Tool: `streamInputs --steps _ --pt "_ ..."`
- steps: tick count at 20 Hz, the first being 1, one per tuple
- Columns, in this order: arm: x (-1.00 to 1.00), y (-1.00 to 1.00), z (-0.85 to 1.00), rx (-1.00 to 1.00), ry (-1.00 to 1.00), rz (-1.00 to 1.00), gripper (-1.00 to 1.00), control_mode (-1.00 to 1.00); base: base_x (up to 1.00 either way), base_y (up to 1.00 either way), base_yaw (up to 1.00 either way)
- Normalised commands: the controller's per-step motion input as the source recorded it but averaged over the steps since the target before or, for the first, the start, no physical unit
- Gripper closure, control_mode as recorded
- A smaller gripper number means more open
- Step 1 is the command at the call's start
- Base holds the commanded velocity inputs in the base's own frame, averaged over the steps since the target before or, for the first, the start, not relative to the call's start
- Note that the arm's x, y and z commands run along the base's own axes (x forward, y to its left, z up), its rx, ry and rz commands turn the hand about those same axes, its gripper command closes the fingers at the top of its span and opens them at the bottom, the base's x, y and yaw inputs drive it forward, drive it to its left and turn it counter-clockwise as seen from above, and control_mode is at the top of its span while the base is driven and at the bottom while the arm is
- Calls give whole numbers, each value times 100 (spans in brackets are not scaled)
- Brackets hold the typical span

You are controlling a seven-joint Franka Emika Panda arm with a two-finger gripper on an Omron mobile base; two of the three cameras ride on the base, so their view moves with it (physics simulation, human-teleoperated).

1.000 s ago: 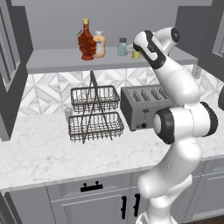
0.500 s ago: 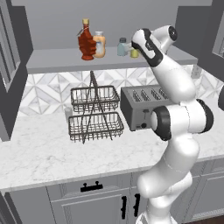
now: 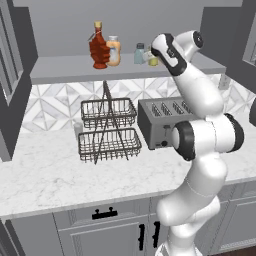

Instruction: Put the shaker and condiment bottle from the counter next to their counterparts in the cabinet.

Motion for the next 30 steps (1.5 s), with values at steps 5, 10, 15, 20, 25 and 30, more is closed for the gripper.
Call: streamInputs --steps 5,10,15,20,25,30 --pt "-45 0 -11 0 -2 0 -100 -100 0 0 0" --pt "-70 -3 0 0 -2 1 -100 -100 0 0 0" --pt "-77 -2 1 0 0 0 -100 -100 0 0 0" --pt "-91 0 16 1 -1 0 -100 -100 0 0 0" --pt "-100 0 22 2 -4 0 -100 -100 0 0 0" --pt "-100 0 21 0 -7 0 -100 -100 0 0 0"
